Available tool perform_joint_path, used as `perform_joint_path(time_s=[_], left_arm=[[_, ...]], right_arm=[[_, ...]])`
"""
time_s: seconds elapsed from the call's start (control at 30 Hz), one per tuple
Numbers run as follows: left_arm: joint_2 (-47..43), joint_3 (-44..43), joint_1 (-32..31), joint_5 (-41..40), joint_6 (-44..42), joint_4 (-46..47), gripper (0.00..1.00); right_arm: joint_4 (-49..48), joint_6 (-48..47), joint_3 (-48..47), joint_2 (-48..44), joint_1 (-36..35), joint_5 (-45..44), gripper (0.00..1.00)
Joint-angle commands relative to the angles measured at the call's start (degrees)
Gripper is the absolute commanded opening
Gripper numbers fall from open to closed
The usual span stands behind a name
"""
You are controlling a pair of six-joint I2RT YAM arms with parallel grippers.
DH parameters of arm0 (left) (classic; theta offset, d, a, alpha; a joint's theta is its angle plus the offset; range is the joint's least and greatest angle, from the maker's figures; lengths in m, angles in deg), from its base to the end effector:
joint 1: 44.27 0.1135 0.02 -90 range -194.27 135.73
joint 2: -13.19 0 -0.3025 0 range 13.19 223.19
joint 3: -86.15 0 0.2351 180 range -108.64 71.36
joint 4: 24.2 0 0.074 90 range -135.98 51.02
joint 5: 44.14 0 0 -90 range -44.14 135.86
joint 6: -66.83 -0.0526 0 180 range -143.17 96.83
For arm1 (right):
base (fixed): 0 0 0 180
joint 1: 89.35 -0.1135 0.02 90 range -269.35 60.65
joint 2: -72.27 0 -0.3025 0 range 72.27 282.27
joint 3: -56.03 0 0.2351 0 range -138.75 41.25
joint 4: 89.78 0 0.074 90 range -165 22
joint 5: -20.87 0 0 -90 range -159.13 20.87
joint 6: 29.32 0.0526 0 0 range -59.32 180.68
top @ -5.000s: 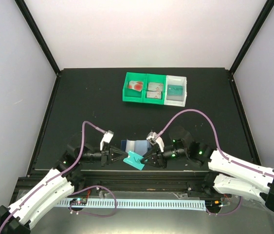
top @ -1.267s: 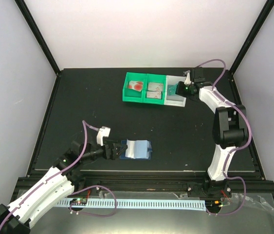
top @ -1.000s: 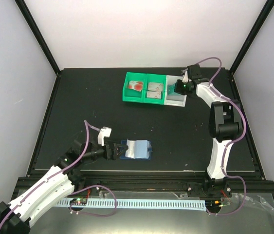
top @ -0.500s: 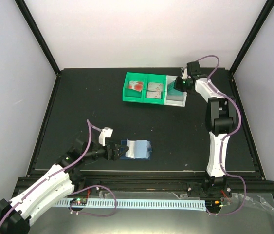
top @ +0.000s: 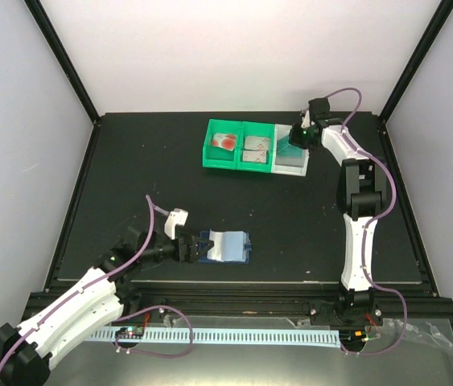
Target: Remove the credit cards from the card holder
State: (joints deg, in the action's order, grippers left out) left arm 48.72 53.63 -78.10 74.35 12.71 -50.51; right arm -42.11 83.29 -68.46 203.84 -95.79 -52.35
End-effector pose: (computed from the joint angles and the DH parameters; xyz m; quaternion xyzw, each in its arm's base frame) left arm 0.0803 -0.0840 0.2181 0.1093 0.8386 -0.4541 0.2804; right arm 0.5208 0.0741 0.2093 0.0889 0.9397 0.2097 0.2551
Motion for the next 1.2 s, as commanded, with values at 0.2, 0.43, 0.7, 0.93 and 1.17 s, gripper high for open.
perform_joint_path(time_s=[0.2, 0.43, 0.7, 0.93, 1.17], left_arm=[[-0.9, -2.83, 0.02, 0.24, 0.72, -0.09, 0.99], [-1.52, -2.62, 0.06, -0.53, 0.95, -1.12, 0.99], [-2.3, -4.46, 0.01, -3.96, -0.33, -4.13, 0.99], [-1.94, -9.13, 0.01, -13.53, -0.22, -10.21, 0.99], [-3.14, -15.23, 0.14, -21.57, -1.28, -15.46, 0.99]], right_arm=[[1.92, 0.24, -5.33, 1.54, 0.52, -3.19, 0.13], [3.53, 0.37, -5.55, -0.45, 0.55, -4.02, 0.2], [2.81, 1.0, 1.43, -9.24, 0.59, -1.64, 0.34], [-5.65, 3.53, 19.35, -22.72, -0.27, 5.45, 0.6], [-9.14, 2.12, 36.39, -38.53, -1.46, 9.71, 1.0]])
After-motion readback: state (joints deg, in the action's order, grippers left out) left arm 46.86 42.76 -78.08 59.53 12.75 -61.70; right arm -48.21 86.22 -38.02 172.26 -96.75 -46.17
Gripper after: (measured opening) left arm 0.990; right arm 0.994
